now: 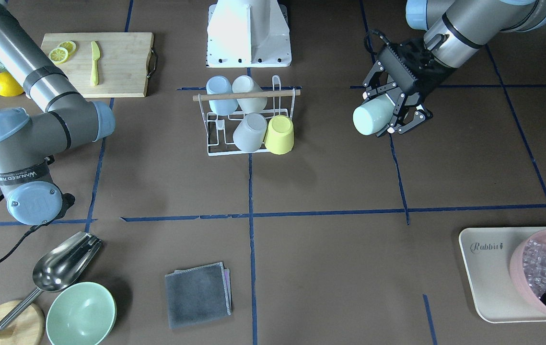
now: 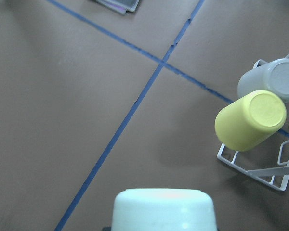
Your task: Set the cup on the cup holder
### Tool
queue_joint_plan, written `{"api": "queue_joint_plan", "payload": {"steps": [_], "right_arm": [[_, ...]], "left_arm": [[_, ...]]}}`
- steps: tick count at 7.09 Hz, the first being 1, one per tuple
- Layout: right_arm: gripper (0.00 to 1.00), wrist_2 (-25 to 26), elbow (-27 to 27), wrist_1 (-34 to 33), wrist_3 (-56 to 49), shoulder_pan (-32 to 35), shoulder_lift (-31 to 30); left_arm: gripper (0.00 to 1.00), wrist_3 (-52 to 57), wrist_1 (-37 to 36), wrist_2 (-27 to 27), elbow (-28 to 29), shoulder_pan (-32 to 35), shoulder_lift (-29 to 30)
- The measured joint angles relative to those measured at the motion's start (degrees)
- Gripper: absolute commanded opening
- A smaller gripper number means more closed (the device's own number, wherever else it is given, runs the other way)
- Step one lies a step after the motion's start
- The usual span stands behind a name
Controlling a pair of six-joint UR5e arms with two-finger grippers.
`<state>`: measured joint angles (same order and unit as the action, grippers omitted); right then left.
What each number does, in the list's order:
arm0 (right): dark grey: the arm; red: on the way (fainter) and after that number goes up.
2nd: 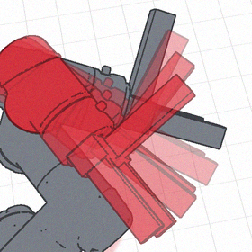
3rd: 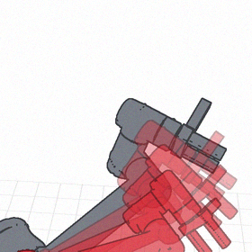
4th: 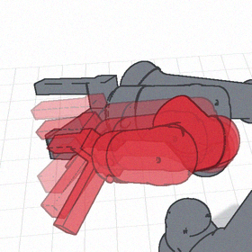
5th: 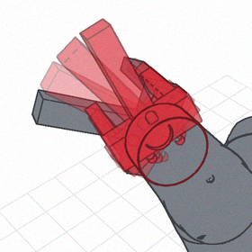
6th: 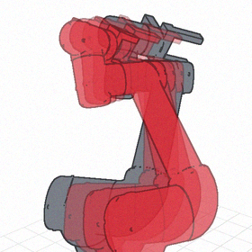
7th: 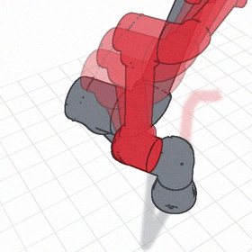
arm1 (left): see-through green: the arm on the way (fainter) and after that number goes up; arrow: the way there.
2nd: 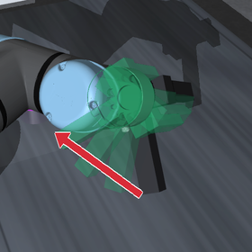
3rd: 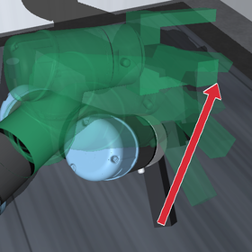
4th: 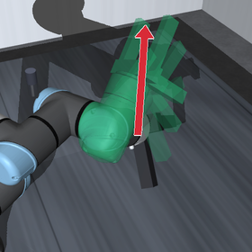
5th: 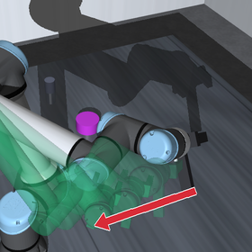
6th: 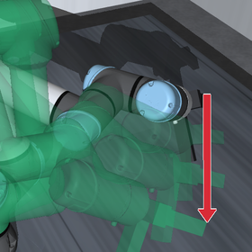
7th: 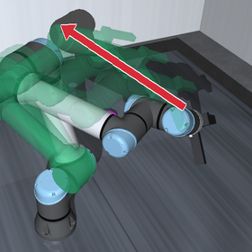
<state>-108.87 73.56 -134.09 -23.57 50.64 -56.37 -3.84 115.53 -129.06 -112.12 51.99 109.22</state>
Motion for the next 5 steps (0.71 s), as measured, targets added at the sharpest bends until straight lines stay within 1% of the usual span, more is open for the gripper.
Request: {"api": "queue_joint_plan", "payload": {"steps": [2,3,4,5], "right_arm": [[1.0,0.2,0.0,-1.2,-0.1,-1.7,-0.2],[1.0,0.9,0.0,-1.5,-0.1,-2.7,-0.4],[1.0,2.4,0.1,-1.9,-0.2,-3.4,-0.6],[1.0,4.1,0.2,-2.4,-0.9,-3.7,-0.8]], "left_arm": [[0.01,-2.8,17.4,6.7,-0.4,-2.9,-4.2],[0.01,-4.3,24.6,12.1,-0.5,-5.8,-5.4],[0.01,-5.5,30.6,18.6,-0.6,-9.7,-5.9],[0.01,-7.3,35.3,24.8,-0.7,-13.7,-6.1]]}}
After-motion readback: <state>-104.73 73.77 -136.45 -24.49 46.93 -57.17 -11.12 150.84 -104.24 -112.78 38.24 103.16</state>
